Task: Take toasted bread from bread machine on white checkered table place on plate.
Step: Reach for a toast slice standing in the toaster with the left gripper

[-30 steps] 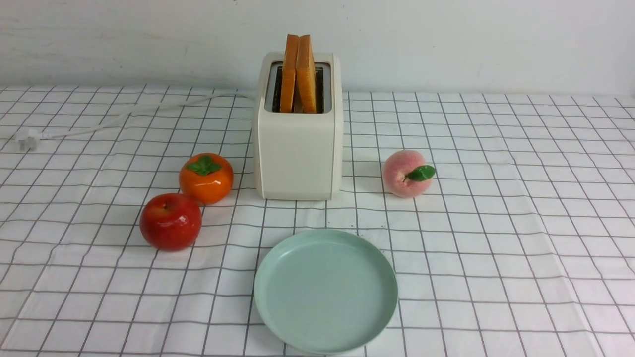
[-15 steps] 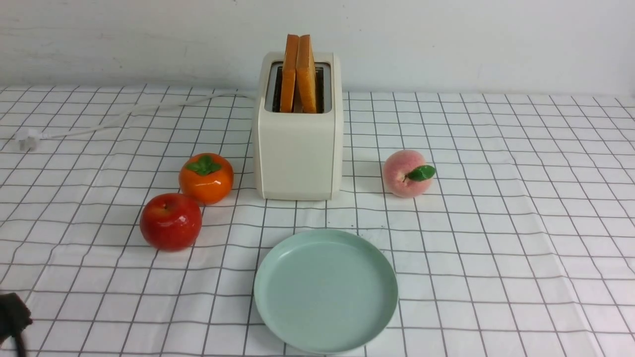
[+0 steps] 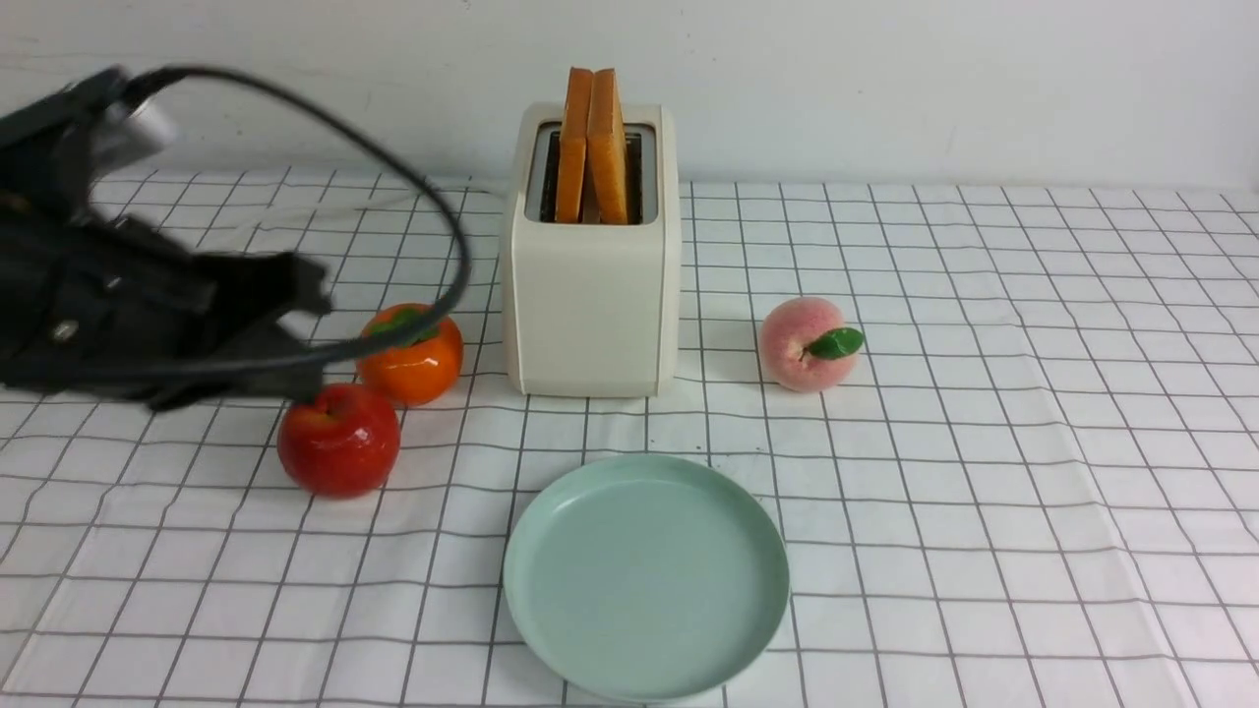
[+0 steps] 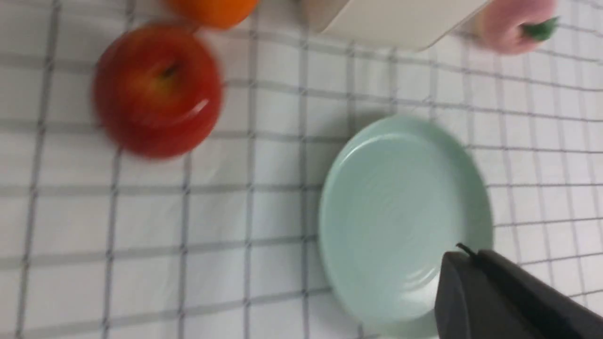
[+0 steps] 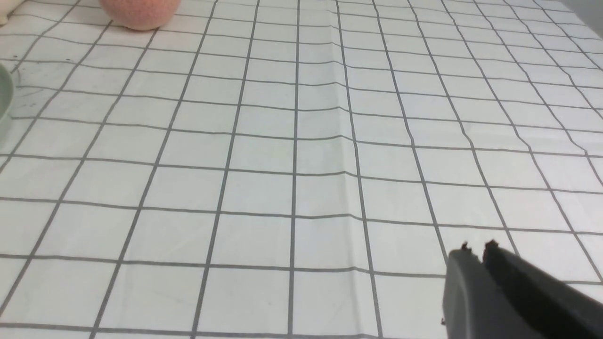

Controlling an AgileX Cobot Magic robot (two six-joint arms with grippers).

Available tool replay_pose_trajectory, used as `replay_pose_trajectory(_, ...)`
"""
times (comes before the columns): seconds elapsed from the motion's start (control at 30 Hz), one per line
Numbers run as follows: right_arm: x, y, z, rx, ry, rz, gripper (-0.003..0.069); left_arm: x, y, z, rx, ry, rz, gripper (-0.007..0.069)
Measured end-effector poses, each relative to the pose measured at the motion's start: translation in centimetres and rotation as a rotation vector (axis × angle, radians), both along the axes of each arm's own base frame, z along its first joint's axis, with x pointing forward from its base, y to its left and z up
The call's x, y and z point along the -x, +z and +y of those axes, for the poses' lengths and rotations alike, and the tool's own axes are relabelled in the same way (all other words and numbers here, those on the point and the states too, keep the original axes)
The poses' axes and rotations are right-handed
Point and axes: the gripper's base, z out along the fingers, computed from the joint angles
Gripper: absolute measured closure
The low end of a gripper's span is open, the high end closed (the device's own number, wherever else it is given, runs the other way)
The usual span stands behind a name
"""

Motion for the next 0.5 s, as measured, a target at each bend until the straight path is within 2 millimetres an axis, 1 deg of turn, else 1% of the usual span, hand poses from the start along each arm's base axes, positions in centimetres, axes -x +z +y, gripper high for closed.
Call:
replay_pose_trajectory(0.03, 0.0, 0.0, 0.0, 0.000, 0.000, 0.000, 0.0608, -0.2, 0.1, 0.0, -0.002, 0.000, -0.003, 0.0638)
replay_pose_trajectory(0.07, 0.0, 0.0, 0.0, 0.000, 0.000, 0.000, 0.0608, -0.8, 0.3, -1.0, -0.007, -0.023, -0.023, 0.0638)
replay_pose_trajectory(0.1, 0.0, 0.0, 0.0, 0.000, 0.000, 0.000, 0.0608, -2.2, 1.1, -2.6, -0.020, -0.059, -0.074, 0.0638)
replay_pose_trajectory(0.13, 0.0, 0.0, 0.0, 0.000, 0.000, 0.000, 0.0608, -2.4, 1.1, -2.8, -0.022, -0.062, -0.079, 0.0638)
replay_pose_trajectory(0.17, 0.0, 0.0, 0.0, 0.000, 0.000, 0.000, 0.0608, -4.2, 1.9, -4.0, -0.028, -0.076, -0.123, 0.0631)
replay_pose_trajectory(0.23, 0.0, 0.0, 0.0, 0.000, 0.000, 0.000, 0.0608, -6.1, 2.4, -4.8, -0.035, -0.077, -0.157, 0.0601)
replay_pose_trajectory(0.3, 0.0, 0.0, 0.0, 0.000, 0.000, 0.000, 0.0608, -8.0, 2.9, -5.5, -0.046, -0.074, -0.189, 0.0547)
replay_pose_trajectory(0.33, 0.0, 0.0, 0.0, 0.000, 0.000, 0.000, 0.0608, -9.0, 2.8, -5.8, -0.054, -0.074, -0.196, 0.0511)
replay_pose_trajectory(0.37, 0.0, 0.0, 0.0, 0.000, 0.000, 0.000, 0.0608, -10.4, 2.3, -6.3, -0.064, -0.074, -0.193, 0.0456)
replay_pose_trajectory(0.4, 0.0, 0.0, 0.0, 0.000, 0.000, 0.000, 0.0608, -10.4, 2.6, -6.3, -0.063, -0.074, -0.201, 0.0456)
replay_pose_trajectory(0.43, 0.0, 0.0, 0.0, 0.000, 0.000, 0.000, 0.0608, -11.9, 2.1, -6.8, -0.072, -0.073, -0.201, 0.0394)
replay_pose_trajectory(0.5, 0.0, 0.0, 0.0, 0.000, 0.000, 0.000, 0.0608, -13.6, 1.2, -7.4, -0.091, -0.074, -0.198, 0.0333)
